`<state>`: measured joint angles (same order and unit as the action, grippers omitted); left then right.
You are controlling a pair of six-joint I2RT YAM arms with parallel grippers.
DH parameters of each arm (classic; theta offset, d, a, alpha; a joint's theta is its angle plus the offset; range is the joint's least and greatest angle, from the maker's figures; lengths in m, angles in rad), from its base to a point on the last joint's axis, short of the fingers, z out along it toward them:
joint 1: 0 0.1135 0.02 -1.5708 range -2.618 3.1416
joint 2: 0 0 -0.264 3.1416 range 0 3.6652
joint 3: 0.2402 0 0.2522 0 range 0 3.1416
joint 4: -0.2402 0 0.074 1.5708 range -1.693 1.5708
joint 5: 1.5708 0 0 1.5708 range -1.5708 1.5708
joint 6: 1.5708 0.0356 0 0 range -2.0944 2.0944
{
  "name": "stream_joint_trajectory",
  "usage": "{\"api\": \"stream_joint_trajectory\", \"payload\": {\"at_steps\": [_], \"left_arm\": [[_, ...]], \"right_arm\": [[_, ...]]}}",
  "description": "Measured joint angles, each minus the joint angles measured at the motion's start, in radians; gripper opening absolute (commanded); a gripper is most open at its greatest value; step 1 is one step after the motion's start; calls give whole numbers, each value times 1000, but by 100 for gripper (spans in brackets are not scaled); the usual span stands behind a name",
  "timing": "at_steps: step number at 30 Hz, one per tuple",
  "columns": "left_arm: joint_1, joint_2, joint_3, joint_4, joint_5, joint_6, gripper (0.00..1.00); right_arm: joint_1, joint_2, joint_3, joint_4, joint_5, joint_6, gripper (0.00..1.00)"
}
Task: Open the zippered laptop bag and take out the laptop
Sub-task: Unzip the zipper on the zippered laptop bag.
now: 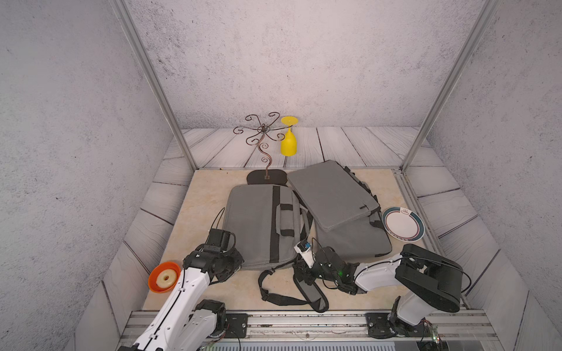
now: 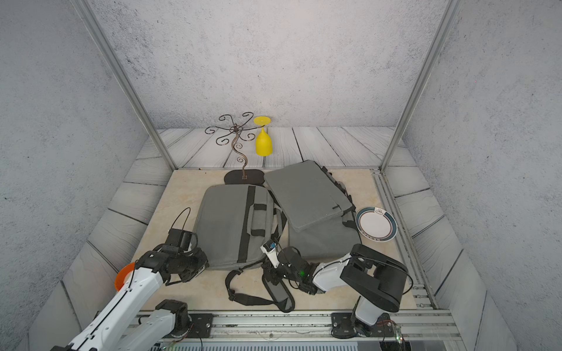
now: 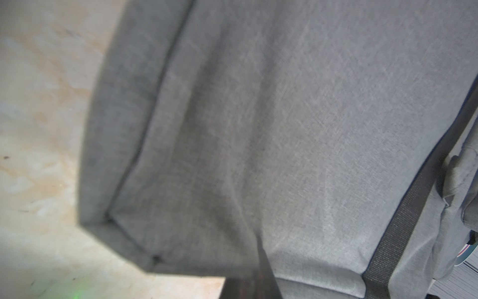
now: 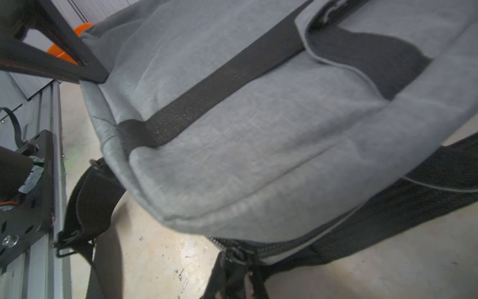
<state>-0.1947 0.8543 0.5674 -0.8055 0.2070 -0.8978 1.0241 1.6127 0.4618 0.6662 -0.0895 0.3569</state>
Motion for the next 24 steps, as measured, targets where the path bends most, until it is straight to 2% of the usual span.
{"api": "stream_joint_trajectory", "payload": {"at_steps": [7,10,13,15,19,20,24], "left_arm": [[-5,-1,0,2,0,2,0],[-5,-1,0,5,-1,2,0],[-5,0,0,5,-5,5,0],[-4,3,0,4,-20,12,0],[-4,11,2,4,-27,25,0],[-4,17,5,3,-27,28,0],[-4,31,13,1,-31,38,0]], "right_arm": [[-67,0,-3,-1,-53,48,0],[-92,0,-3,-5,-85,57,7],[-100,-2,0,-22,-106,44,24],[-109,-9,0,-55,-106,32,44],[-121,-96,6,-185,-90,2,73],[-122,-135,16,-231,-76,3,78],[-132,-238,114,-373,-25,43,84]]}}
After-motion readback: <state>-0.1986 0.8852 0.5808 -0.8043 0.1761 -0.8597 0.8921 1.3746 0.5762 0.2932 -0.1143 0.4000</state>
